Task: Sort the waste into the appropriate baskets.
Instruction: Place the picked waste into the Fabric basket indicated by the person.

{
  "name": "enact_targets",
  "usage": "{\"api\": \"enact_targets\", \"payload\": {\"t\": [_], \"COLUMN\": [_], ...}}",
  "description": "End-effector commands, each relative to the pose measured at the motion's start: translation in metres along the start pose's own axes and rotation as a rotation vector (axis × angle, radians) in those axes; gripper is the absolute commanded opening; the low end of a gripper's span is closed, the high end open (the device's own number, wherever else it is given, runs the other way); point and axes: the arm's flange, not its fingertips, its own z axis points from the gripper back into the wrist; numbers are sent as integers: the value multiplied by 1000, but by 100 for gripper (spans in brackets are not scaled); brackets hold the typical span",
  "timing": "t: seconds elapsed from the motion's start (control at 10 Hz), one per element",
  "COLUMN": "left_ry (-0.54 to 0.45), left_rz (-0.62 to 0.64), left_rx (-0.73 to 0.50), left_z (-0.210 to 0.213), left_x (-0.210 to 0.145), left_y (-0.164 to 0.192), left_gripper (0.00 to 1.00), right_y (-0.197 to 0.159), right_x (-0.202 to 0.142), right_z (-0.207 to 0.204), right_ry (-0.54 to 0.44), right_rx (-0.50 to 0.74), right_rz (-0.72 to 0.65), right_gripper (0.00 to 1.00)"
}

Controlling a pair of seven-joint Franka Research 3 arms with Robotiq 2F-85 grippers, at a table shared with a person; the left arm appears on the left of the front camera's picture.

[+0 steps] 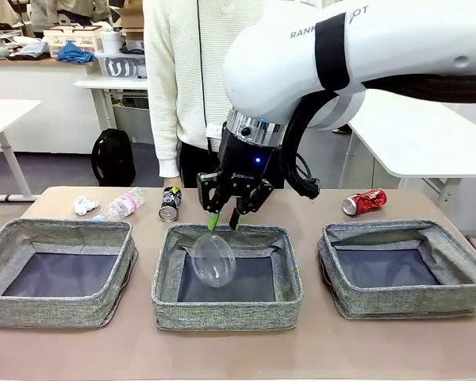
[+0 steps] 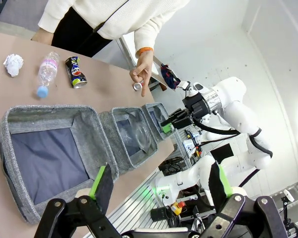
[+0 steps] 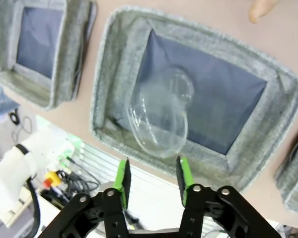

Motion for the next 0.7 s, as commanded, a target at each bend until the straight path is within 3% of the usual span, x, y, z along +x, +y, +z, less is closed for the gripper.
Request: {"api": "enact_targets", "payload": {"t": [0.0, 0.1, 0.4, 0.6], "left_ry": [-9, -9, -9, -9], "left_rz": [-17, -17, -17, -17], "left_rx": [-16, -16, -16, -16], "left_z": [0, 0, 0, 0], "left_x": [1, 1, 1, 1], "left_y": [-2, -2, -2, -2], "left_gripper": [100, 100, 100, 100], "right_y": [-2, -4, -24, -69], "right_x": [-1, -3, -13, -43], "right_z": [9, 10, 20, 42], "right_ry": [5, 8, -14, -70], "right_rx": [25, 36, 174, 443], "right_rz": [-10, -20, -35, -51], "right_gripper": [88, 99, 100, 100]}}
